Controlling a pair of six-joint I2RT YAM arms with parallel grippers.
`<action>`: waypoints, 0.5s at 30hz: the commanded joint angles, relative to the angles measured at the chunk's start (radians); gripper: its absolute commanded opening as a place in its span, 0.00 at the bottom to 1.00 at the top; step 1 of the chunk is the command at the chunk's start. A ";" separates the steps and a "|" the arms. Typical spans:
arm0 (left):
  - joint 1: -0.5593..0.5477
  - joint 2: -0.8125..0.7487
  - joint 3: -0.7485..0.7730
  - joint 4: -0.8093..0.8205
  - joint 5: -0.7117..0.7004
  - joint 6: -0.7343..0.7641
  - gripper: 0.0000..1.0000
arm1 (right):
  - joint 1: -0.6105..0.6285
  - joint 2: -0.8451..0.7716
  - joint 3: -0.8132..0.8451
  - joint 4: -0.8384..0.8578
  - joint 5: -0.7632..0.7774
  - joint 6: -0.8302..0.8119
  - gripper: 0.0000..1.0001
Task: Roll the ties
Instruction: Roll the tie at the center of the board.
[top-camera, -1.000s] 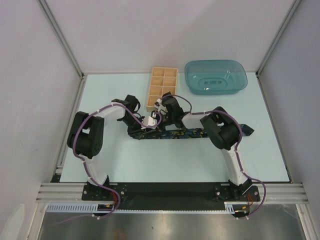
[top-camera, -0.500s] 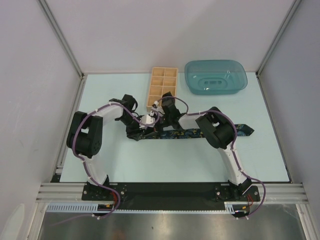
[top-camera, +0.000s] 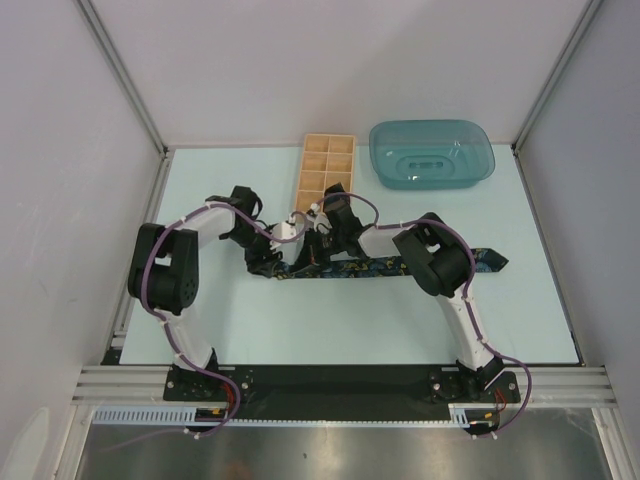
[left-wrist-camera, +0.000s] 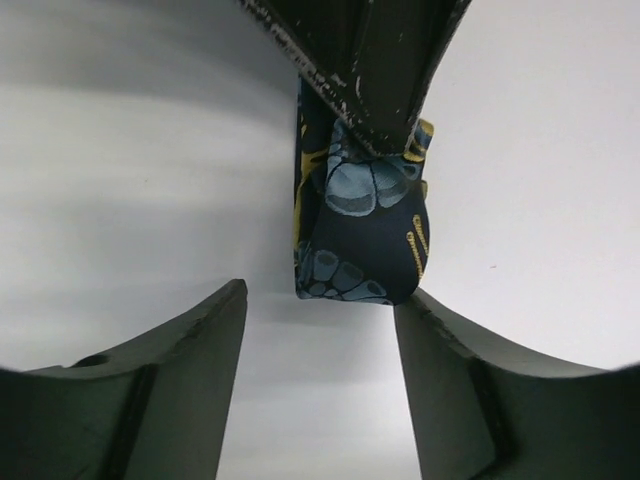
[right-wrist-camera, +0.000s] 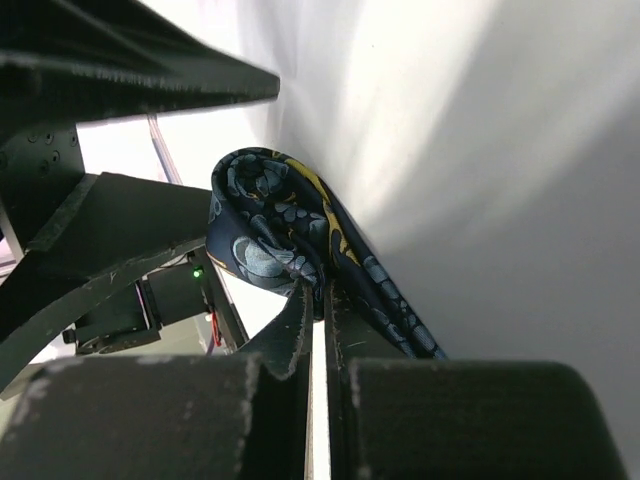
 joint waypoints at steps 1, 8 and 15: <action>-0.019 -0.036 0.014 0.008 0.089 -0.006 0.61 | -0.017 0.006 0.013 -0.099 0.097 -0.072 0.00; -0.074 -0.069 0.028 0.004 0.134 -0.034 0.46 | -0.020 0.006 0.012 -0.116 0.115 -0.087 0.00; -0.132 -0.028 0.056 0.019 0.122 -0.074 0.46 | -0.018 0.003 0.015 -0.113 0.111 -0.090 0.00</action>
